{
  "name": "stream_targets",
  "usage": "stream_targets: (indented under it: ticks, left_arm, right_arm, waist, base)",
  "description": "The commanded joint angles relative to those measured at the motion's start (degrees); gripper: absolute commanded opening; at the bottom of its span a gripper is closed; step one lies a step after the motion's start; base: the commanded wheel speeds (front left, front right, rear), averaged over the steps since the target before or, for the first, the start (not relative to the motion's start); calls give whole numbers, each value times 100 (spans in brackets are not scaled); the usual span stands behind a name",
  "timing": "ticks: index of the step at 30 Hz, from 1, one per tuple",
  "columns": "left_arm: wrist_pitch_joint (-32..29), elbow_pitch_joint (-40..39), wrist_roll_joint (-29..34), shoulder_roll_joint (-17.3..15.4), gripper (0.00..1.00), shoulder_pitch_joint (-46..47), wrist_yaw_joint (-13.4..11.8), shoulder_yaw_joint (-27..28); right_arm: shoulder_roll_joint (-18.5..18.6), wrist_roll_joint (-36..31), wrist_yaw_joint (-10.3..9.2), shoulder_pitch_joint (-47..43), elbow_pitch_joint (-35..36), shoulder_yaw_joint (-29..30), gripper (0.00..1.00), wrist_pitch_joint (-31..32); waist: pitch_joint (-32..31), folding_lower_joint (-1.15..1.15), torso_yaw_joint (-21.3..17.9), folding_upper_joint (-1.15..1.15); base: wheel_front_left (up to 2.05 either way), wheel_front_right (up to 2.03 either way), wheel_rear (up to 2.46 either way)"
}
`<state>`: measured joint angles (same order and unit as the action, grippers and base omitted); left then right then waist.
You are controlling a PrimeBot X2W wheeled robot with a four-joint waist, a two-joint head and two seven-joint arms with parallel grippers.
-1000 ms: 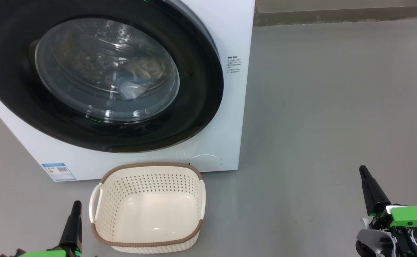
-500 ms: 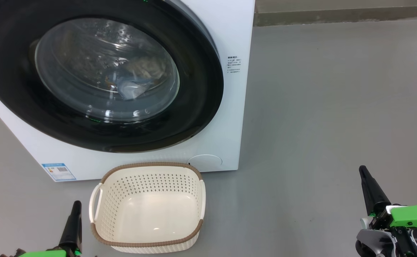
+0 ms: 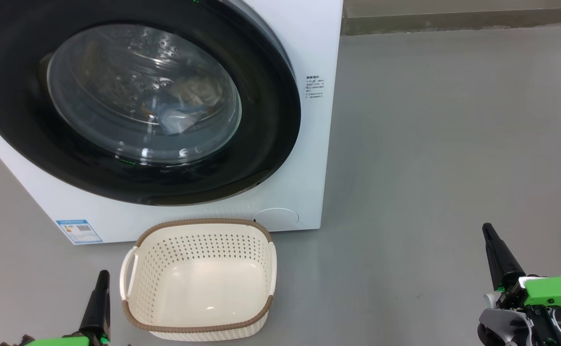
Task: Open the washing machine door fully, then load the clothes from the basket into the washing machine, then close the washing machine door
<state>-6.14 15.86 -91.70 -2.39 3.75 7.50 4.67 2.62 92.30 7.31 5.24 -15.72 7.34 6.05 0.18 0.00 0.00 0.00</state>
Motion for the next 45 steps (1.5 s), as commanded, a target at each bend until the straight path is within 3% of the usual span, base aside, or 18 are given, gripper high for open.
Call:
stream_targets:
  ticks: [1,45]
  left_arm:
    - [-39,-180,-43,-50,0,244,-1,189]
    - [-40,-181,-42,-49,0,244,-1,190]
  right_arm:
    - [47,7,18,92,171,-107,0,24]
    - [36,-6,18,94,170,-92,0,36]
  waist:
    - [0,0,0,0]
    - [0,0,0,0]
  base:
    - [0,0,0]
    - [0,0,0]
